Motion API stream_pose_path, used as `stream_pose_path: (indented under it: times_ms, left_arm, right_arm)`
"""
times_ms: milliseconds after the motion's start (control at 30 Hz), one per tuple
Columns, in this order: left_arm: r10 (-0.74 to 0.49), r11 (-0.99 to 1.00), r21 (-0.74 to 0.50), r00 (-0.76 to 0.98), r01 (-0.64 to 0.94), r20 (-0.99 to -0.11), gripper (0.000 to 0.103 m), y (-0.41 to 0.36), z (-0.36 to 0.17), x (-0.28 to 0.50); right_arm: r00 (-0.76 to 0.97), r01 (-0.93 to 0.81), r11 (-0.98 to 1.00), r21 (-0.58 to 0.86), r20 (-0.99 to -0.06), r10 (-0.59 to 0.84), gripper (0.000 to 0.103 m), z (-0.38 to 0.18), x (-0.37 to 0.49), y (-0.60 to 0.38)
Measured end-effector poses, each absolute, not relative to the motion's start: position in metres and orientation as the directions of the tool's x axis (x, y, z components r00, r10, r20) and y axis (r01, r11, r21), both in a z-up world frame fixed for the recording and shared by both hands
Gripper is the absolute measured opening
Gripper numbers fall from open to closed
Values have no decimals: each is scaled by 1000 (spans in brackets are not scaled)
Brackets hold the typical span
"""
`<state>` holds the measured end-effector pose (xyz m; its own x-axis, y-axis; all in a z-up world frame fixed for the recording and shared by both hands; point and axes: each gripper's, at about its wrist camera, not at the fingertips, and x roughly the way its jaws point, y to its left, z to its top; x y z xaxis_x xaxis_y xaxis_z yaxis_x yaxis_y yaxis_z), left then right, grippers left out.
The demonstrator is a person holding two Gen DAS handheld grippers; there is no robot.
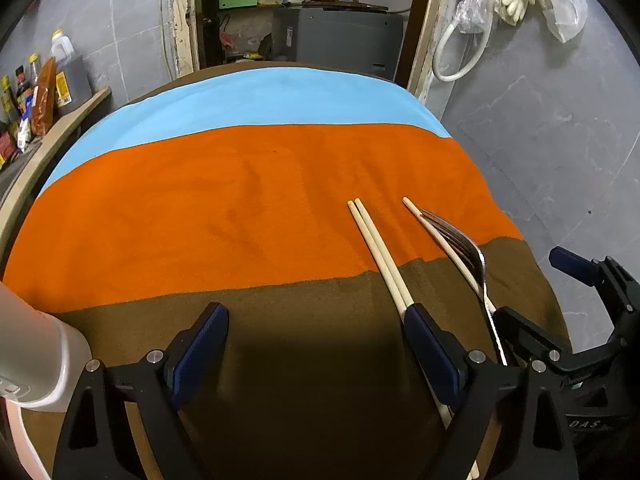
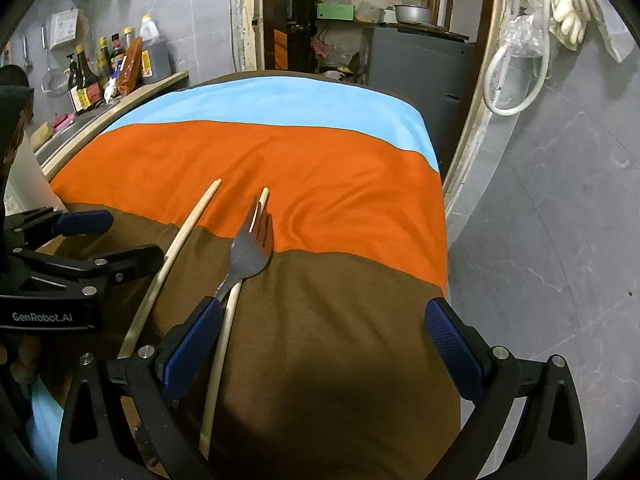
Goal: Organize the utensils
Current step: 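Grasp a wooden chopstick with the right tool while the left tool grasps another chopstick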
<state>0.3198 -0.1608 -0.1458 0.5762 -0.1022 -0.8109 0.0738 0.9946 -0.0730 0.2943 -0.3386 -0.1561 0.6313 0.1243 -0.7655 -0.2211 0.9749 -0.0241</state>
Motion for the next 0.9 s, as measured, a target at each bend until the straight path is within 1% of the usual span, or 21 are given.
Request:
stream_pose_path:
  times_ms: [167, 300, 367, 433, 500, 533, 567, 600, 633, 667, 700, 767, 833, 867, 900]
  left_arm:
    - [-97, 995, -58, 578, 85, -810, 91, -165, -146, 326]
    - [-63, 994, 2, 566, 114, -822, 92, -177, -149, 332]
    - [-62, 993, 3, 564, 114, -823, 91, -177, -148, 333]
    - [-62, 994, 0, 566, 109, -822, 87, -174, -147, 331]
    - [-71, 994, -9, 567, 112, -821, 80, -172, -144, 330]
    - [-81, 993, -18, 567, 115, -820, 79, -170, -143, 329]
    - [-91, 993, -28, 566, 119, -819, 76, -168, -142, 328]
    - [-105, 991, -41, 565, 124, -819, 71, -166, -141, 328]
    - [-116, 990, -51, 564, 130, -818, 68, -165, -141, 329]
    - [-147, 986, -77, 561, 147, -815, 60, -164, -139, 328]
    - [-162, 984, -89, 559, 156, -813, 54, -164, -140, 329]
    - [-188, 978, -102, 559, 182, -808, 50, -165, -140, 327]
    - [-192, 976, -97, 560, 195, -806, 49, -167, -141, 328]
    - [-192, 976, -97, 559, 196, -806, 48, -168, -141, 328]
    - [-192, 976, -96, 559, 196, -807, 46, -169, -142, 329]
  right_arm:
    - [634, -229, 972, -59, -766, 103, 99, -157, 302, -335]
    - [640, -221, 973, -71, -763, 90, 99, -156, 305, -335]
    - [644, -214, 974, -77, -761, 81, 98, -155, 307, -335]
    - [649, -217, 973, -74, -756, 87, 88, -153, 305, -335]
    - [649, -225, 972, -69, -755, 97, 70, -152, 305, -335]
    - [647, -230, 971, -65, -755, 103, 65, -152, 307, -335]
    - [643, -238, 970, -55, -757, 115, 56, -152, 308, -336]
    - [639, -246, 968, -46, -758, 126, 50, -153, 310, -338]
    - [636, -255, 966, -35, -759, 140, 47, -154, 311, -338]
    - [632, -269, 963, -23, -759, 158, 41, -154, 312, -339]
    - [629, -278, 960, -17, -759, 169, 37, -155, 313, -339]
    - [625, -295, 955, -8, -758, 187, 34, -156, 314, -338]
    - [623, -305, 952, 1, -757, 200, 29, -157, 315, -338]
    - [623, -310, 951, 3, -755, 205, 23, -157, 315, -337]
    - [623, -316, 949, 5, -753, 211, 14, -156, 314, -337]
